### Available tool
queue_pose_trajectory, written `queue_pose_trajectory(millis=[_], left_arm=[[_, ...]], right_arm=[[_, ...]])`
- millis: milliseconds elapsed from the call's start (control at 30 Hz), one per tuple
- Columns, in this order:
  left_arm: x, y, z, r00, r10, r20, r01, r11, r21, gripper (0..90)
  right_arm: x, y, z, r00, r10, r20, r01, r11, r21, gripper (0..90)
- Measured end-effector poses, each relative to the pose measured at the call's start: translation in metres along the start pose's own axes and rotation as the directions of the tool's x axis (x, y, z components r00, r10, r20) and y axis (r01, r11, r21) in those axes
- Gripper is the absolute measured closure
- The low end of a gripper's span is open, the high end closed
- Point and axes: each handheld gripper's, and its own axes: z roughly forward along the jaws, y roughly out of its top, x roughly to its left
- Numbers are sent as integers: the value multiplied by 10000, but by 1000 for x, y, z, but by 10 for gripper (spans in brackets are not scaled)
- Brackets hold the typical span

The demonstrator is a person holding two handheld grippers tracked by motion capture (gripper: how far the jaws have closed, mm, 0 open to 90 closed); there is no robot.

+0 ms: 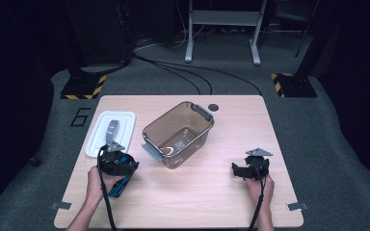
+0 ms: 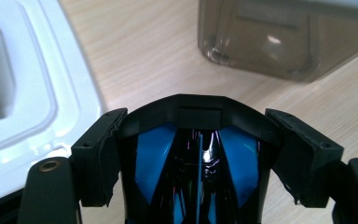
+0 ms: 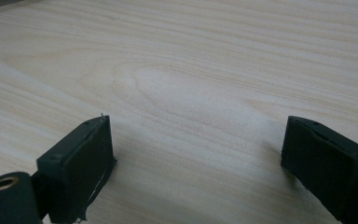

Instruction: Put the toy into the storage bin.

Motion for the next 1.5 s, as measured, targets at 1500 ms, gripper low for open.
queue_pose_trajectory(millis=[1500], left_arm=[[43, 66, -44, 10000, -12, 35, 12, 9999, -101, 246]], right_arm=[[0, 0, 0, 10000, -6, -6, 6, 10000, 6, 79]])
